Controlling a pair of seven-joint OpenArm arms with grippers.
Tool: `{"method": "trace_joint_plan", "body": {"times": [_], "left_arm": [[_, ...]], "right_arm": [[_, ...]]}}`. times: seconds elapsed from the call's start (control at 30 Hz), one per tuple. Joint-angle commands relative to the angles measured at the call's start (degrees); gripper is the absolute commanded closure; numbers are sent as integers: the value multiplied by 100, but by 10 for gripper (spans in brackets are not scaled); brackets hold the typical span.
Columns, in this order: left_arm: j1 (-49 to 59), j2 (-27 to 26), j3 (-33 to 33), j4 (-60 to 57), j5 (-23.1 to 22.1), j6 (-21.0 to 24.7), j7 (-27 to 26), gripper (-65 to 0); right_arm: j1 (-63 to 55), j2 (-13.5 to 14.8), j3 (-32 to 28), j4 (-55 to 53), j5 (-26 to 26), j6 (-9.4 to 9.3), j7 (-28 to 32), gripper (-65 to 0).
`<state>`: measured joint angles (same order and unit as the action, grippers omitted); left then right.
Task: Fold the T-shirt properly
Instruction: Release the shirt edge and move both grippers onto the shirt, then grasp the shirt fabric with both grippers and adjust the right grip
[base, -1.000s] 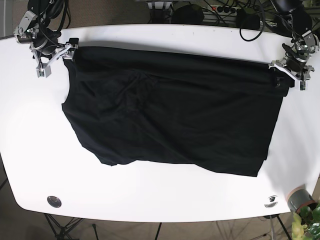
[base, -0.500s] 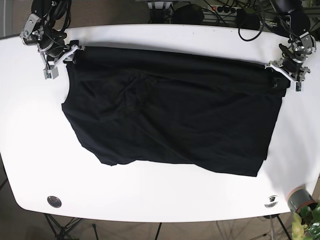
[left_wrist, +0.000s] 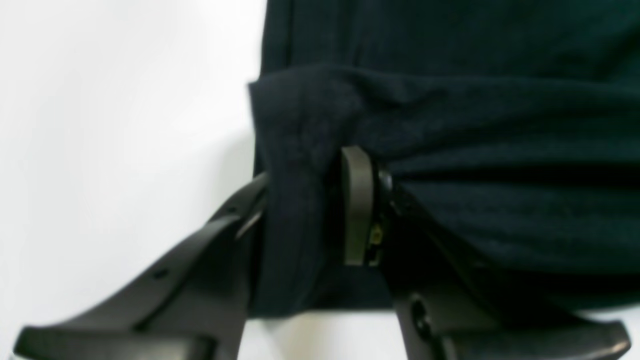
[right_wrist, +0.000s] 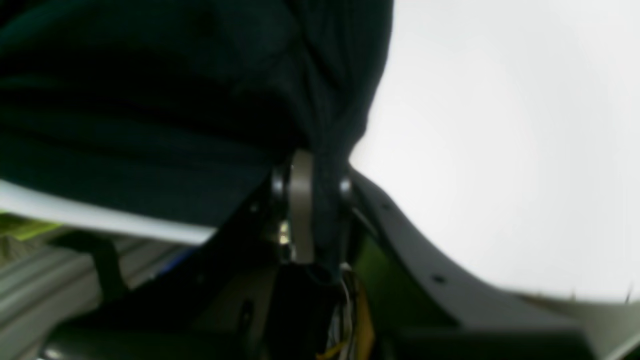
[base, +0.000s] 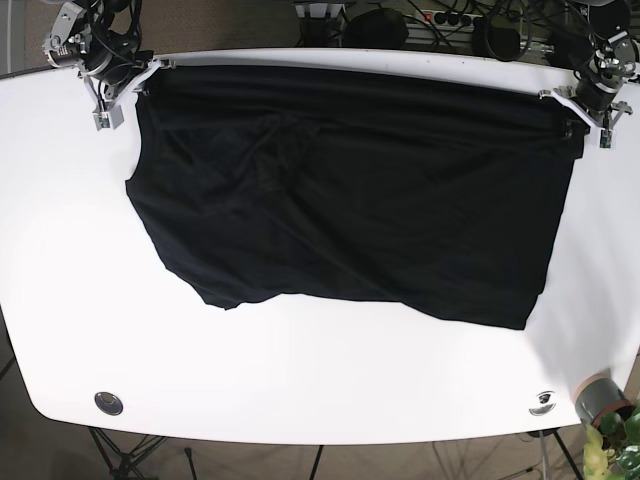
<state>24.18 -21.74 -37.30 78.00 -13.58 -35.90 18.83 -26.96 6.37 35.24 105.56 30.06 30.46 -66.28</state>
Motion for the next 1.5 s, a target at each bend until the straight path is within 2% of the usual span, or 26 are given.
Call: {"method": "trace_joint_plan", "body": {"times": [0.0, 0.1, 0.13, 0.2, 0.27, 0.37, 0.43, 0.67, 0.9, 1.07, 1.17, 1.27, 1.47], "left_arm": [[162, -134, -213, 266, 53, 78, 319, -126], [179, -116, -362, 407, 53, 25, 653, -128], [171, -116, -398, 442, 53, -36, 776, -131], [135, -116, -450, 486, 53, -168, 970, -161], [127, -116, -556, 671, 53, -247, 1137, -237], [118, -99, -591, 1040, 44, -256, 1225, -318], [118, -20, -600, 1312, 44, -247, 1277, -358], [-120, 130, -591, 2077, 62, -265, 1462, -375], [-383, 376, -151, 2209, 88, -265, 1550, -374], [-401, 508, 60, 1972, 97, -265, 1550, -374], [-401, 499, 191, 1831, 97, -265, 1541, -372], [-401, 517, 183, 1734, 97, -265, 1532, -372], [-489, 490, 200, 1374, 88, -265, 1524, -372]], "right_arm": [[-130, 88, 49, 156, -31, -8, 30, -49], [-174, 88, 49, 156, -31, -8, 30, -67], [-174, 88, 49, 165, -31, -8, 30, -101], [-174, 88, 49, 235, -31, -8, 30, -192], [-183, 88, 49, 473, -31, -17, 39, -347], [-183, 88, 49, 816, -31, -17, 22, -485], [-183, 88, 49, 983, -22, -8, 22, -518], [160, 141, 23, 991, 734, -26, 30, -495], [749, 106, -56, 921, 761, -26, 13, -495], [1241, 132, -760, 657, 743, -88, 13, -495], [1496, 106, -1006, 297, 743, -149, 13, -495], [1725, 123, -1252, -213, 743, -299, 57, -495], [2402, 123, -1445, -1101, 541, -316, 127, -495]]}}
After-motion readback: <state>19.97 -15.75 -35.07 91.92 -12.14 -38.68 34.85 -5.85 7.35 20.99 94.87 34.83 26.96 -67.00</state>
